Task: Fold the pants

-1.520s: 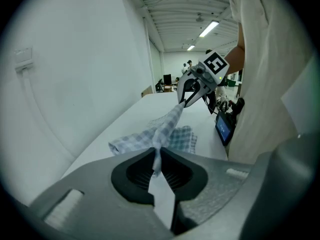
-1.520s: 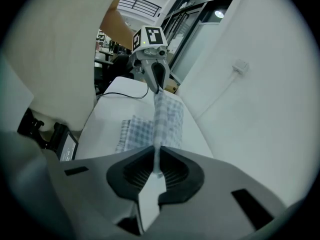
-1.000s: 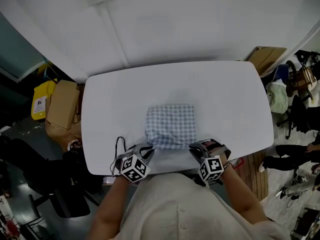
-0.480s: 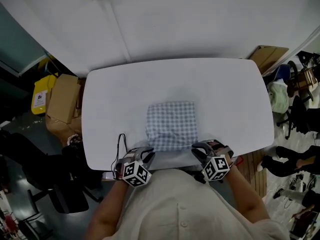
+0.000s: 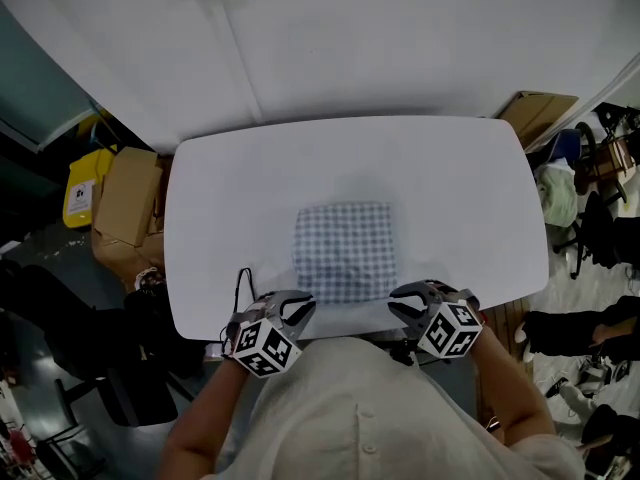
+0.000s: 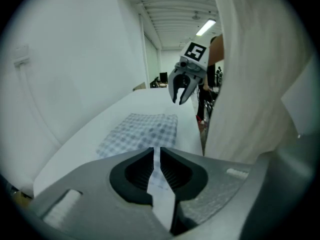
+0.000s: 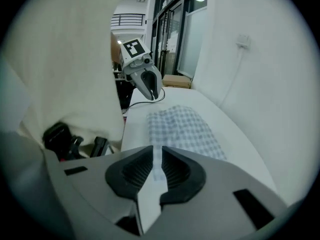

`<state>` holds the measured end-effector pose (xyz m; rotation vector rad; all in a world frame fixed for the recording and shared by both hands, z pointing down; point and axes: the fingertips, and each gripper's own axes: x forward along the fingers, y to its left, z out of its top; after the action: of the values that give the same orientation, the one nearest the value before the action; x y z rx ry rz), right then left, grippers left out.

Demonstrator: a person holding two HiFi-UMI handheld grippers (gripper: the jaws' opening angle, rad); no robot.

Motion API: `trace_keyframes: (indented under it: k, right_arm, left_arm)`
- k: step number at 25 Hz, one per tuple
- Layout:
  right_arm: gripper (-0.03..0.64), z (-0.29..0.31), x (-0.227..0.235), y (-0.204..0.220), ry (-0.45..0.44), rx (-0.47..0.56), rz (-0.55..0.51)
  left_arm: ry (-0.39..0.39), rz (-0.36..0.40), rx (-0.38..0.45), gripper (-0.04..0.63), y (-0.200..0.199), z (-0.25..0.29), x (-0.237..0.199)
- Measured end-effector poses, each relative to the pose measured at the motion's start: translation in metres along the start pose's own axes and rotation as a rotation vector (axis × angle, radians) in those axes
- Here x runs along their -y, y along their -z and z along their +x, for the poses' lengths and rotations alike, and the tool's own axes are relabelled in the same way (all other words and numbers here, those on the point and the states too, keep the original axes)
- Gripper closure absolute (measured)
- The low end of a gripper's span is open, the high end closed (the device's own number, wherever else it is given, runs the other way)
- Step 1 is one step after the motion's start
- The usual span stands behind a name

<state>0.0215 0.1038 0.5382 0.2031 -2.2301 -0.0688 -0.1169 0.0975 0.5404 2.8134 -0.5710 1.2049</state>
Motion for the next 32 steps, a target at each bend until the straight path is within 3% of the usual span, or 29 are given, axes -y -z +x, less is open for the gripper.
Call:
trace_keyframes:
  k: [3, 8, 13, 15, 19, 24, 28, 32]
  right_arm:
    - [0.578, 0.009, 0.036, -0.028, 0.002, 0.001, 0.049]
    - [0.581, 0.049, 0.112, -0.075, -0.022, -0.044, 0.008]
    - [0.591, 0.098, 0.162, -0.103, -0.091, -0.135, -0.01]
    - [0.591, 0.118, 0.174, -0.113, -0.127, -0.152, -0.008]
    - [0.591, 0.16, 0.177, -0.12, -0.245, -0.216, 0.003]
    - [0.591, 0.209, 0.161, -0.103, -0.379, -0.355, -0.077]
    - [0.591, 0.236, 0.162, -0.089, -0.35, -0.429, -0.182]
    - [0.597, 0.245, 0.175, -0.092, -0.294, -0.398, -0.171]
  left_arm:
    - [-0.038, -0.082, 0.015, 0.557, -0.028, 0.008, -0.036]
    - [-0.122, -0.175, -0.137, 0.557, -0.024, 0.038, -0.09]
    - [-0.059, -0.405, -0.185, 0.557, -0.001, 0.04, -0.065]
    - [-0.052, -0.457, -0.191, 0.557, 0.013, 0.045, -0.047]
    - [-0.047, -0.5, -0.248, 0.557, 0.044, 0.063, -0.018]
    - [-0.057, -0.516, -0.258, 0.557, 0.049, 0.074, -0.009]
    - [-0.064, -0.534, -0.265, 0.557, 0.053, 0.076, -0.008]
    - [-0.102, -0.599, -0.269, 0.558, 0.064, 0.073, -0.007]
